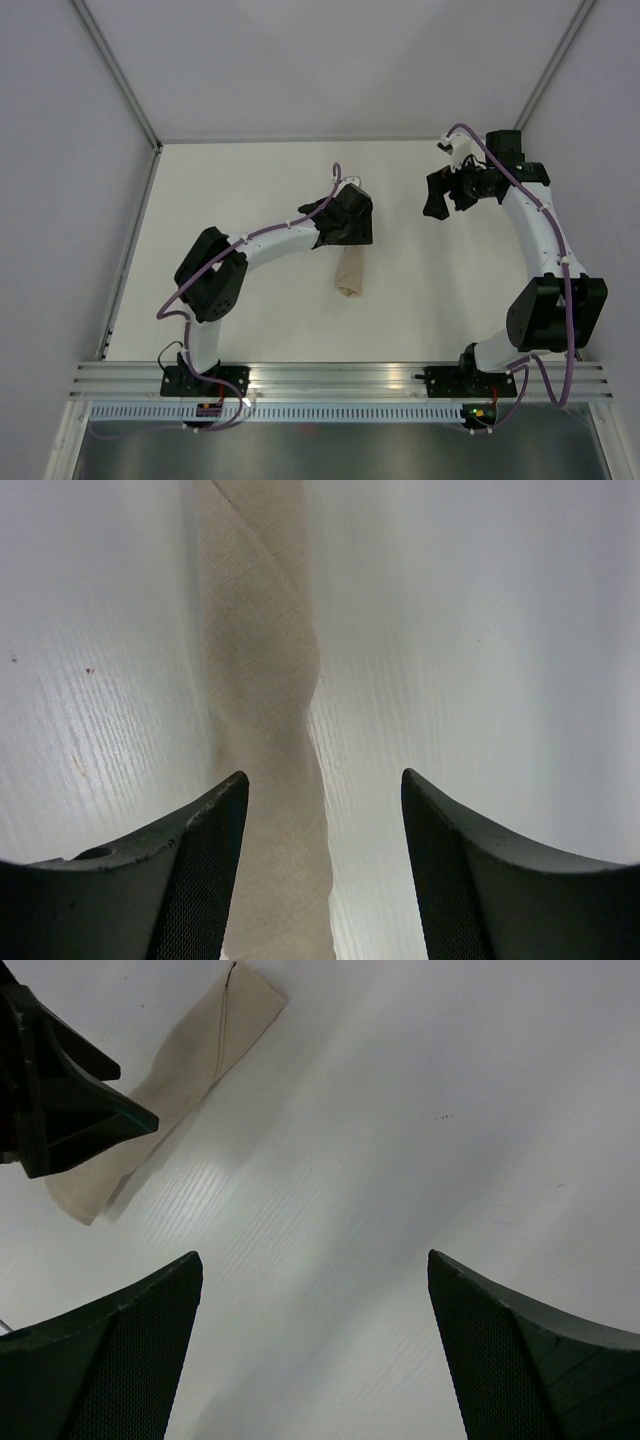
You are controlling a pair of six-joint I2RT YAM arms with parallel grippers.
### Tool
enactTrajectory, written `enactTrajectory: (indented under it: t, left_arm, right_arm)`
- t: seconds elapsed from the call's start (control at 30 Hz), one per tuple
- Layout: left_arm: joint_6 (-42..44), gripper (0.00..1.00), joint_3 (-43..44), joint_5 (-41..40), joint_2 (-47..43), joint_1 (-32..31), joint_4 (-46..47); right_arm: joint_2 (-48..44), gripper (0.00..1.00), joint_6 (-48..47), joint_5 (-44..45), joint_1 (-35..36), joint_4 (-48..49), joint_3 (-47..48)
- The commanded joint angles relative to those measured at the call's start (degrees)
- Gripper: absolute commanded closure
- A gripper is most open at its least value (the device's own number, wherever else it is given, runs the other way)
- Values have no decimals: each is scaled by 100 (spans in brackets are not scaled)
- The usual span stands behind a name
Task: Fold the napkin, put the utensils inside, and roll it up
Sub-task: Roll the napkin at the center of the board, then reset both arms
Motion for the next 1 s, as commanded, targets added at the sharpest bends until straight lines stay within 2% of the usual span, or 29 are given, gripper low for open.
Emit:
enactTrajectory:
  t: [0.0, 0.13, 0.2, 0.4, 0.67, 0.8, 0.97]
  left_arm:
    - [511, 32, -155, 285, -719, 138, 104]
    - [818, 28, -481, 425, -1449, 375, 112]
    - [1063, 1, -778, 504, -1774, 551, 112]
    - [1626, 0, -1693, 707, -3644, 1026, -141]
    - [1873, 0, -2914, 479, -5525, 1070, -388]
    - [2129, 0, -3092, 312, -5994, 1079, -704]
    - [2233, 0, -3144, 628, -6345, 1087, -863]
  right_arm:
    - [-207, 2, 268, 57, -31, 188, -17]
    - [-382, 2, 540, 49, -119, 345, -25]
    - [-523, 2, 786, 13, -163, 477, -60]
    - [-1111, 2, 1305, -154, -444, 942, -648]
    - [-2078, 2, 1754, 390, -593, 1672, -1588]
    - [-2553, 2, 1965, 672, -611, 1945, -1897]
    - [-2703, 2, 2044, 699, -611, 2051, -2081]
